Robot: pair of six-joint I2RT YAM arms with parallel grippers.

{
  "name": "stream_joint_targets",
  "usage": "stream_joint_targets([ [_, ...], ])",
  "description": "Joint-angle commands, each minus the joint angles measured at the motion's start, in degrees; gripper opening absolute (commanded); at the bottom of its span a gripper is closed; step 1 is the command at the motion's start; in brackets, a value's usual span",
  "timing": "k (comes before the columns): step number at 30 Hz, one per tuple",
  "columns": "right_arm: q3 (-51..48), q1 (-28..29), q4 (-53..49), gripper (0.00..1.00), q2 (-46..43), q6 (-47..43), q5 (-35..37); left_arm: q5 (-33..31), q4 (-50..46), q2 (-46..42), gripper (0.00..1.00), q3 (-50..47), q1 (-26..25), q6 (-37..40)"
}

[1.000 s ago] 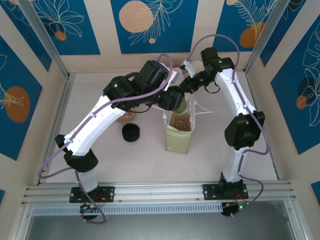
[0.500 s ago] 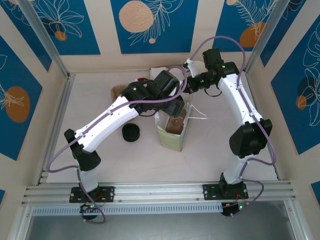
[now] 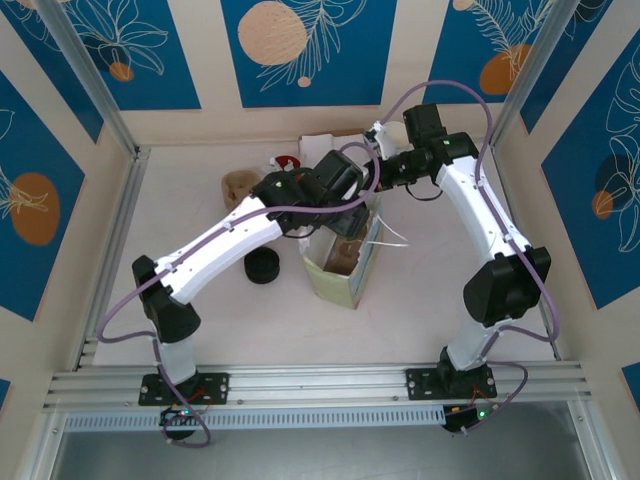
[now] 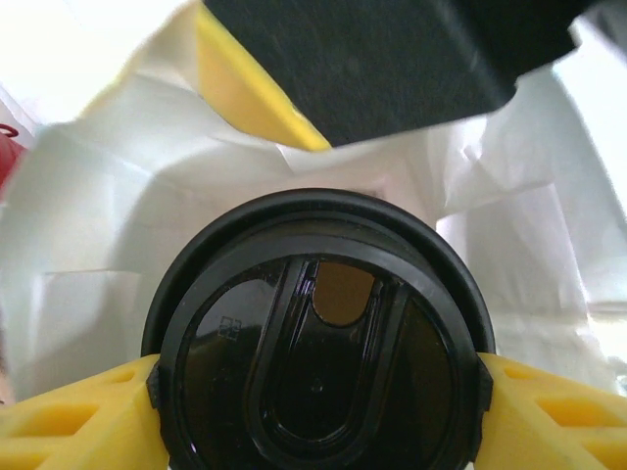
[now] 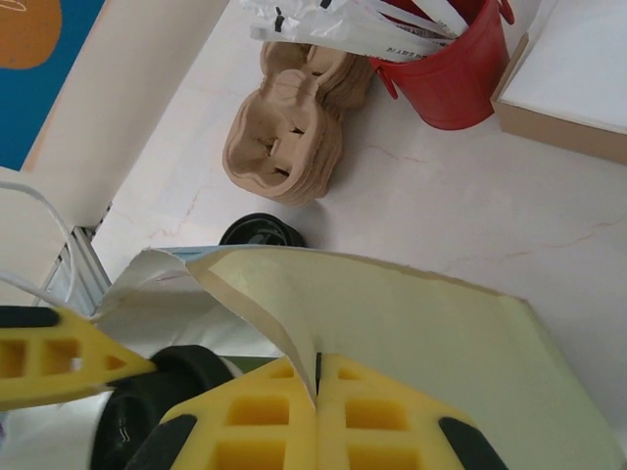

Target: Pack the takeout coffee

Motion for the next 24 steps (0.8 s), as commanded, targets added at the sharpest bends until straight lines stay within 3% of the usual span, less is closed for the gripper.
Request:
stream_joint_targets([
  [1,-1.5,1.0,3.4,0.0,-2.2,3.7,-3.5,0.1,2.3,-2.6,0.7,-2.9,-0.9,2.3],
  [11,-3.4,1.4,5.4,0.0,-1.6,1.8,-7.8,-0.5,7.8,-5.1,0.7,-9.6,-0.7,5.3],
  [24,-3.3,1.9,9.3,0.02,0.2,3.3,-9.5,1.7,6.7,-1.9,0.71,-8.3,1.2,8.8],
])
